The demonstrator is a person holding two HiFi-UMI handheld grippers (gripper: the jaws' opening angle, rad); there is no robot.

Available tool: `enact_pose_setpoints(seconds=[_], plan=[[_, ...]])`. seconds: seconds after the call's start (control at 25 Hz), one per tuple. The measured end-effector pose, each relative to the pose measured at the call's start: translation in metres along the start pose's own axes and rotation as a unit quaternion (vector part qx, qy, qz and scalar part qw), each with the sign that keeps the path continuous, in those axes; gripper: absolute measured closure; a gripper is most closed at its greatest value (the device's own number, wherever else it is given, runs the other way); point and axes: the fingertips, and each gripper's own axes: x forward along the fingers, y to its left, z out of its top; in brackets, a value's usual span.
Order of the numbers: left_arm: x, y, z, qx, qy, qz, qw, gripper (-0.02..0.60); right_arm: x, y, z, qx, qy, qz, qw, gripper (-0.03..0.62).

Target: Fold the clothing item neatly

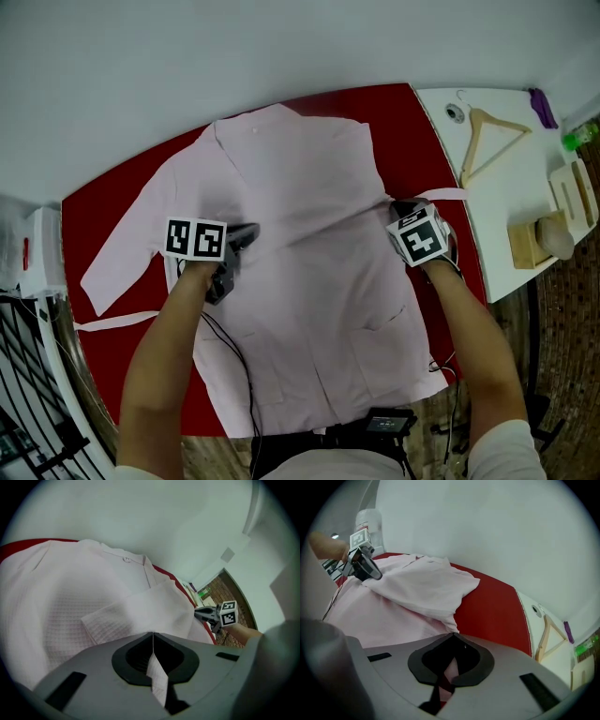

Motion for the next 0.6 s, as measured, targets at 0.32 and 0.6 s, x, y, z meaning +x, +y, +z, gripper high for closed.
enact_pose_setpoints(seconds=[0.32,0.6], plan=[[0.000,0.001,0.000,0.004,-0.004,0.004,1.0000,0.569,0.000,-0.008,-0.001,0.008,0.004,-0.021,1.000,0.579],[-0.010,0.014,-0.003,0.011,-0.015,0.031,0.9993,0.568,-0.002,-0.008,-0.002,0.007,-0.006,-0.038,0.999,0.579]])
